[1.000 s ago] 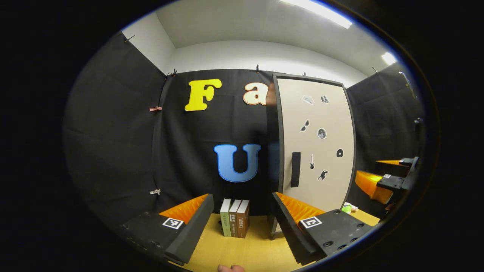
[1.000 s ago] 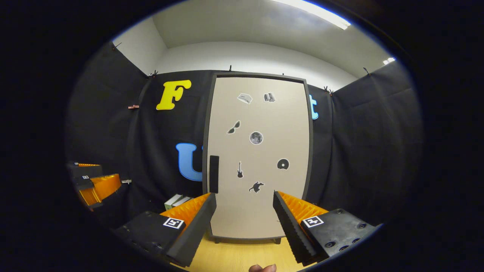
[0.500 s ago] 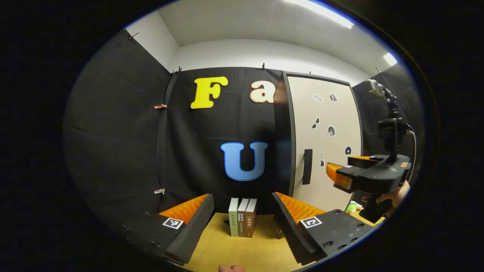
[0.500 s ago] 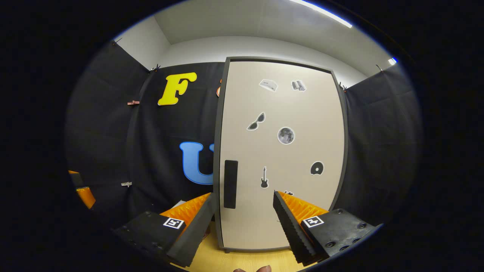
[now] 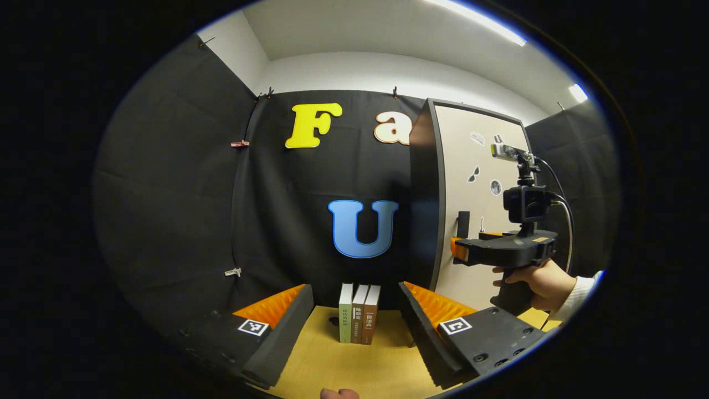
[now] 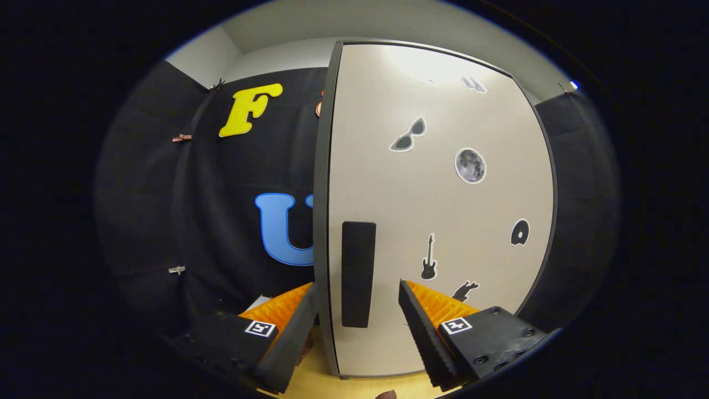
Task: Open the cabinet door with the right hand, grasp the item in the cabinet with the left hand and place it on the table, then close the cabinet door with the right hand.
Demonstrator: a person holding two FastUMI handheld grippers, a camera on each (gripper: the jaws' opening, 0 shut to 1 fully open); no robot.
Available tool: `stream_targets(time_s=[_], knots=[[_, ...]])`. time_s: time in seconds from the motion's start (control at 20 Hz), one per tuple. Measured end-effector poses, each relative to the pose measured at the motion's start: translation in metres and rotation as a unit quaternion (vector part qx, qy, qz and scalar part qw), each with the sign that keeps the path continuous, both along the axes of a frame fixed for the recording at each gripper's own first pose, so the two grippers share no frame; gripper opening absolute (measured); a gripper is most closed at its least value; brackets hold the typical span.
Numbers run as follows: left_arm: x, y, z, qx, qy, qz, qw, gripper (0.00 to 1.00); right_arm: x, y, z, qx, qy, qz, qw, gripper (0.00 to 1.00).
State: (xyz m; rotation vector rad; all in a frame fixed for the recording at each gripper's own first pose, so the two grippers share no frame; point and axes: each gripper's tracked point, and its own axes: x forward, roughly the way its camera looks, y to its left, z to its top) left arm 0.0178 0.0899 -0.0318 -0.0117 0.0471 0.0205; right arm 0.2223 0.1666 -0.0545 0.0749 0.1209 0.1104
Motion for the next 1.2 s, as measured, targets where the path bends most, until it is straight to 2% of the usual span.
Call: stream_targets(time_s=[0.05, 0.1, 0.15, 0.2, 0.4, 0.45, 0.5, 0.6, 0.85, 1.2], knots=[[0.001, 0.003, -0.003, -0.001, 0.003, 0.002, 1.0, 0.96, 0.007, 0.0, -0.002, 0.003, 0.001, -0.004, 1.0, 0.9], [0.001, 0.006, -0.005, -0.003, 0.005, 0.003, 1.0, 0.96, 0.014, 0.002, -0.004, 0.007, 0.002, -0.005, 1.0, 0.8], [0.003, 0.009, -0.007, -0.005, 0.008, 0.005, 1.0, 0.96, 0.019, 0.004, -0.004, 0.013, 0.0, -0.006, 1.0, 0.74], [0.004, 0.011, -0.01, -0.005, 0.012, 0.006, 1.0, 0.96, 0.024, 0.004, -0.006, 0.016, 0.0, -0.007, 1.0, 0.61], [0.004, 0.018, -0.011, 0.004, 0.016, 0.011, 1.0, 0.96, 0.026, 0.006, -0.009, 0.023, 0.006, -0.009, 1.0, 0.4], [0.003, 0.017, -0.01, 0.004, 0.016, 0.012, 1.0, 0.96, 0.03, 0.006, -0.008, 0.018, 0.001, -0.01, 1.0, 0.39], [0.001, 0.017, -0.011, 0.002, 0.017, 0.012, 1.0, 0.96, 0.027, 0.006, -0.009, 0.013, 0.004, -0.008, 1.0, 0.27], [-0.002, 0.015, -0.011, -0.001, 0.017, 0.01, 1.0, 0.96, 0.024, 0.006, -0.01, 0.012, 0.011, -0.001, 1.0, 0.21], [-0.003, 0.011, -0.005, 0.007, 0.013, 0.017, 1.0, 0.96, -0.001, 0.005, -0.008, 0.024, 0.017, 0.032, 0.999, 0.22], [-0.027, -0.024, -0.003, 0.014, 0.008, 0.004, 1.0, 0.96, -0.073, -0.025, 0.001, 0.045, 0.021, 0.08, 0.996, 0.21]])
